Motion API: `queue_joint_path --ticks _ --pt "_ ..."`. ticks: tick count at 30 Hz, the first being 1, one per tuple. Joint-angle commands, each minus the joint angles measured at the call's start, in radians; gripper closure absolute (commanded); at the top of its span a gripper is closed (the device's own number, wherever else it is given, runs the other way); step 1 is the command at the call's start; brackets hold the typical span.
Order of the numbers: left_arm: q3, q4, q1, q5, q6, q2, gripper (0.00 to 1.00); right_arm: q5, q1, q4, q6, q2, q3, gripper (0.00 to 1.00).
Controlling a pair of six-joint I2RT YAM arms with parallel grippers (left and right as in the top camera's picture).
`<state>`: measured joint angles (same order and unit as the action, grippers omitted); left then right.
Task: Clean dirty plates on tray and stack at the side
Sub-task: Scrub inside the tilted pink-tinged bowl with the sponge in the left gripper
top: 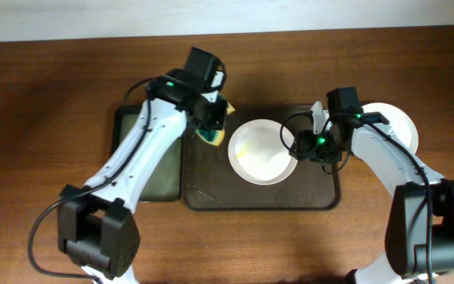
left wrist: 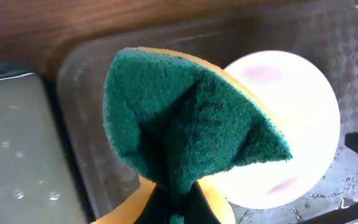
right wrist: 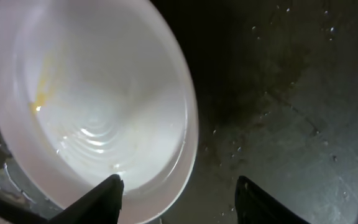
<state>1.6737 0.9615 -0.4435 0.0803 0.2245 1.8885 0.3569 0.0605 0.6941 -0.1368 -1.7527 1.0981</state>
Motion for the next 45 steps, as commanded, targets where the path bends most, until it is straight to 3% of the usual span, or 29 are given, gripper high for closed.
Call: queue_joint_path --ticks 1,7,12,16,30,36,45 --pt "0.024 -0.012 -0.013 0.014 -0.002 0.01 1.0 -0.009 0.009 -0.04 -0.002 -0.04 -0.033 0.45" --pt "0.024 -0.053 -0.041 0.014 -0.002 0.013 1.0 -0.009 0.013 -0.107 -0.002 -0.055 -0.047 0.57" --pt "0.024 -0.074 -0.048 0.014 0.006 0.018 1.0 0.021 0.013 -0.195 -0.04 -0.088 -0.074 0.6" --pt "0.024 -0.107 -0.056 0.014 0.007 0.037 1.0 0.055 0.013 -0.202 -0.039 -0.099 -0.074 0.75" --pt "0.024 -0.172 -0.064 0.089 0.006 0.109 1.0 0.055 0.011 -0.203 -0.04 -0.099 -0.074 0.75" --pt "0.023 -0.169 -0.112 0.052 0.006 0.122 1.0 0.055 0.011 -0.202 -0.04 -0.099 -0.074 0.95" --pt "0.023 -0.182 -0.116 0.02 0.005 0.204 1.0 0.055 0.011 -0.202 -0.04 -0.099 -0.074 0.96"
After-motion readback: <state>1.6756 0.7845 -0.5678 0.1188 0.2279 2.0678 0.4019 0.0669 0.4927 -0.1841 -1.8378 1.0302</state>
